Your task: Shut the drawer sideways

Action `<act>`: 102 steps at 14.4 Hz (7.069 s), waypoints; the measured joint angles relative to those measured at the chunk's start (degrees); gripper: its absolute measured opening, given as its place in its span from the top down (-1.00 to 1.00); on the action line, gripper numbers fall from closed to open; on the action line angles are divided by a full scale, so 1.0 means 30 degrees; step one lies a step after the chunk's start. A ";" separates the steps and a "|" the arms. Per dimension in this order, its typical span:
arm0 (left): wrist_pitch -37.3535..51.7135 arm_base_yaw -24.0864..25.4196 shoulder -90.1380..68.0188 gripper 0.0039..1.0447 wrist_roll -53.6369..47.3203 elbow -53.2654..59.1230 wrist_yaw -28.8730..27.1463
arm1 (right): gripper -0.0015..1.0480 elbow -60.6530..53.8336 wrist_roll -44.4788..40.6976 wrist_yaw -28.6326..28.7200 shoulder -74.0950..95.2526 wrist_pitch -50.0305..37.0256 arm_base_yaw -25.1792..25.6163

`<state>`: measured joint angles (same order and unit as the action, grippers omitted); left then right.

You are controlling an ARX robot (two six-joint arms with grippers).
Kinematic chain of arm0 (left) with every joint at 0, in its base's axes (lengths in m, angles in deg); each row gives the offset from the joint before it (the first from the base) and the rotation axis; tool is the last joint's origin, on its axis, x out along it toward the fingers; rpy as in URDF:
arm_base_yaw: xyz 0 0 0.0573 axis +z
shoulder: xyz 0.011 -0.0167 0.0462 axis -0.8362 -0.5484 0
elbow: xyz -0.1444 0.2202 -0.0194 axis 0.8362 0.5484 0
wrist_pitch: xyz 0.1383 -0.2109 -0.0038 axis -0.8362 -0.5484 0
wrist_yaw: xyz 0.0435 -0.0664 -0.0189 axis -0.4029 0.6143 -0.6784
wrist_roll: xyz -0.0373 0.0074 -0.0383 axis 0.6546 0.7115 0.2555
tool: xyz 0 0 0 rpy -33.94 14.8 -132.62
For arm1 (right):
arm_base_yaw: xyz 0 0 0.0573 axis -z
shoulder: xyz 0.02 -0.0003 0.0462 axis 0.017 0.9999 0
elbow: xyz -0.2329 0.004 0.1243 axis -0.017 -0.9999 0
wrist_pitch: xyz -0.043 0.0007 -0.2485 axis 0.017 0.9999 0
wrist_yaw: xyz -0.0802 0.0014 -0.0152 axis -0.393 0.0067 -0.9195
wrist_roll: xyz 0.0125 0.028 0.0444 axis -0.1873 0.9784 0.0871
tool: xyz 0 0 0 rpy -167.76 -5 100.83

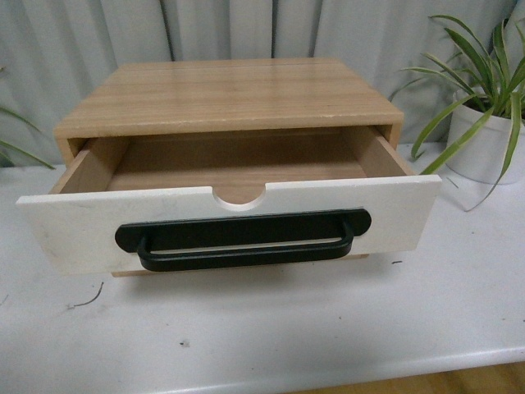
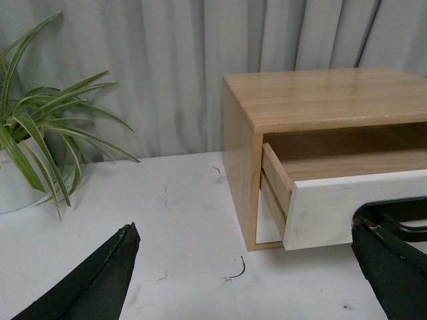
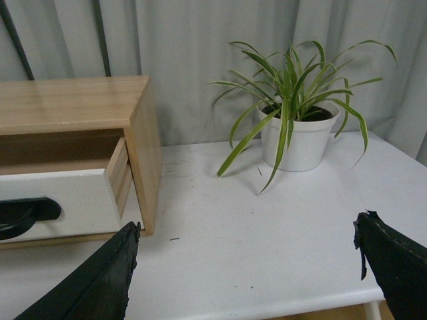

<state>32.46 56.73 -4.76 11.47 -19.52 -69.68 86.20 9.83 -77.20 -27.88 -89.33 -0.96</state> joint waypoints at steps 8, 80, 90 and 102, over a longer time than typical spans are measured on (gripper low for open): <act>0.0000 0.0000 0.0000 -0.88 0.0000 0.0000 0.0000 | -0.88 0.0000 0.0000 0.0000 0.0000 0.0000 0.0000; 0.5472 0.0000 -0.5289 0.29 -0.0109 0.0015 0.0000 | 0.24 0.0175 -0.0153 -0.2302 0.8393 -0.8765 -0.2208; -0.0146 0.0000 0.0000 0.97 -0.0036 0.0000 -0.0036 | 0.96 -0.0015 -0.0087 0.0007 0.3672 -0.3891 0.0000; 0.0000 0.0000 0.0000 0.20 -0.0029 0.0000 0.0000 | 0.13 0.0000 -0.0087 0.0007 0.0007 0.0000 0.0000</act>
<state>32.46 56.73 -4.76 11.38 -19.52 -69.68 86.20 9.57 -77.18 -27.86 -89.33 -0.96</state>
